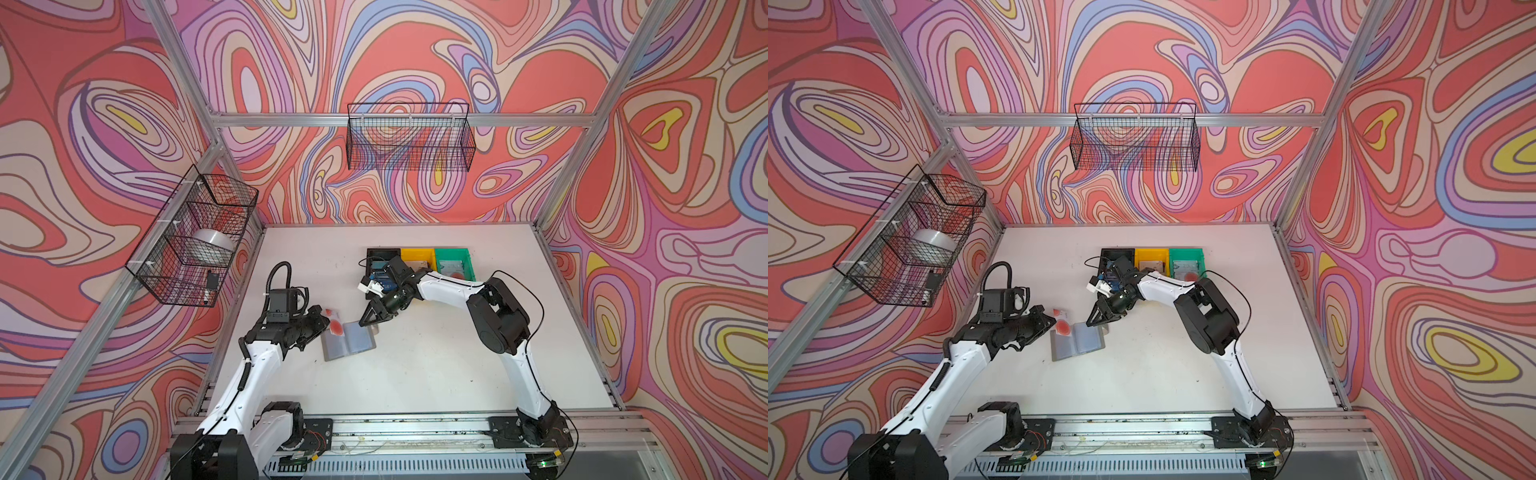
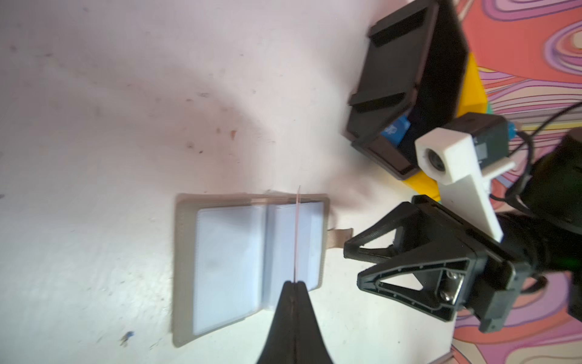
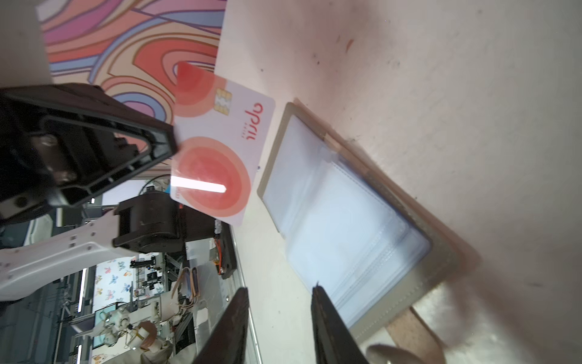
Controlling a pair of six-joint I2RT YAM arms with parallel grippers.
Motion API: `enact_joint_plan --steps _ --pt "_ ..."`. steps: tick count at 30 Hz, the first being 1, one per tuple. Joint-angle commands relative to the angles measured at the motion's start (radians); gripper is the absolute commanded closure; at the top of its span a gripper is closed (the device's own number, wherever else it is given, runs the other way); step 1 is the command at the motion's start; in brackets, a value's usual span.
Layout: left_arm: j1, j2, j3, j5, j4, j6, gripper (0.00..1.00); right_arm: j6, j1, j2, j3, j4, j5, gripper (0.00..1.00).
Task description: Take the credit cards out of the card holder
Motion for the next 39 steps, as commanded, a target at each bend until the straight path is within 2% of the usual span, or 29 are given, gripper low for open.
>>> enact_joint_plan --steps 1,6,12,17,24,31,39 --pt "0.006 -0.045 -0.054 0.147 0.232 -0.089 1.00 0.019 -0.021 -0.033 0.037 0.049 -0.153 0.61" --pt "0.005 -0.055 -0.089 0.240 0.384 -0.154 1.00 0.049 -0.038 0.007 0.099 0.076 -0.230 0.59" --pt "0.005 -0.062 -0.177 0.298 0.589 -0.256 1.00 0.067 -0.039 0.048 0.168 0.075 -0.238 0.59" --pt "0.005 -0.088 -0.176 0.302 0.582 -0.254 1.00 0.077 -0.040 0.053 0.176 0.079 -0.233 0.58" --pt "0.005 -0.101 -0.167 0.300 0.559 -0.242 1.00 0.039 -0.063 0.008 0.145 0.041 -0.143 0.58" --pt "0.005 -0.085 -0.174 0.304 0.582 -0.251 1.00 0.056 -0.072 0.018 0.149 0.054 -0.164 0.58" --pt "0.004 -0.043 -0.172 0.319 0.604 -0.253 1.00 0.222 -0.071 0.014 0.099 0.267 -0.252 0.59"
